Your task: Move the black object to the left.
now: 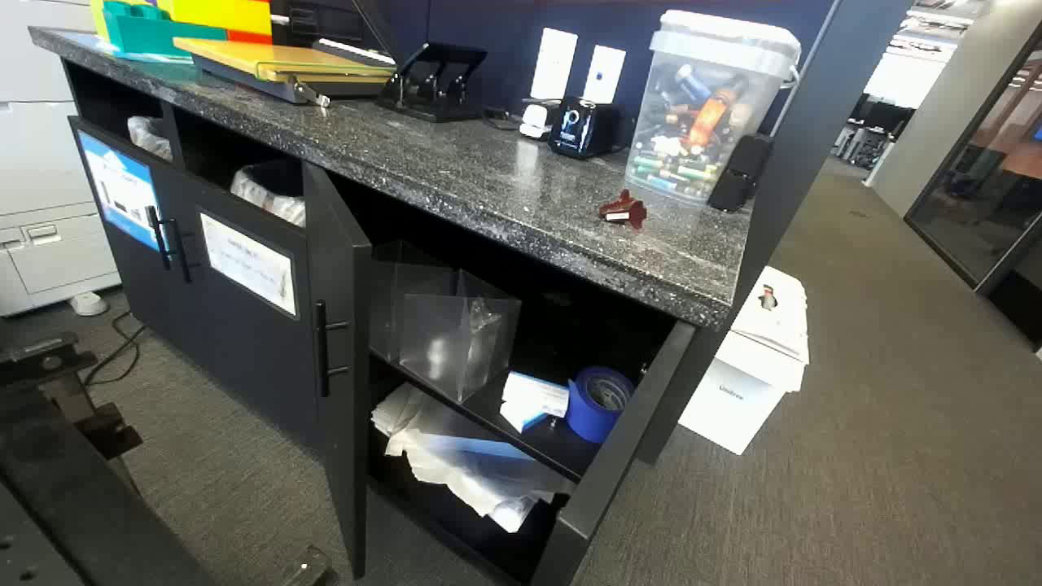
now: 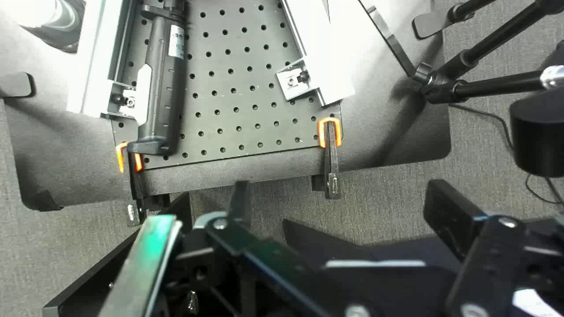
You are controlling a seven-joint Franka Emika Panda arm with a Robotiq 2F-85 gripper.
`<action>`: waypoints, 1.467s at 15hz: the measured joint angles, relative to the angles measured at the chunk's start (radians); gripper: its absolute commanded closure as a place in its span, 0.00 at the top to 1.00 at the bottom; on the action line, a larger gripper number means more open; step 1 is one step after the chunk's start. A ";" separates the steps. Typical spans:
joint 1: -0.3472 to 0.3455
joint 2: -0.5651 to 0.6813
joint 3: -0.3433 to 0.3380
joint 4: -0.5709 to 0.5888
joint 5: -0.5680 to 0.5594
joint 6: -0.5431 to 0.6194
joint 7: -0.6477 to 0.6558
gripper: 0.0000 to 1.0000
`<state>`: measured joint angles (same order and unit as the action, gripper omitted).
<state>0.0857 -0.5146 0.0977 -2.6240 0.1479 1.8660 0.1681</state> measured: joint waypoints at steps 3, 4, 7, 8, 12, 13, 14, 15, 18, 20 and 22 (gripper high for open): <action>0.000 0.000 0.000 0.000 0.000 0.000 0.000 1.00; 0.000 0.000 0.000 0.000 0.000 0.000 0.000 1.00; -0.001 0.002 0.000 0.002 0.000 0.000 0.002 1.00; -0.004 0.008 0.000 0.009 0.000 0.002 0.006 1.00; -0.038 0.104 -0.024 0.136 0.000 0.070 0.013 1.00; -0.049 0.144 -0.037 0.188 0.001 0.094 0.013 1.00; -0.058 0.186 -0.050 0.242 0.004 0.117 0.013 1.00; -0.065 0.231 -0.062 0.296 0.005 0.136 0.012 1.00; -0.082 0.384 -0.088 0.470 0.012 0.166 0.015 1.00; -0.089 0.491 -0.097 0.590 0.012 0.167 0.036 1.00; -0.093 0.600 -0.103 0.711 0.012 0.168 0.081 1.00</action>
<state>-0.0077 0.0852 -0.0051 -1.9134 0.1602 2.0344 0.2491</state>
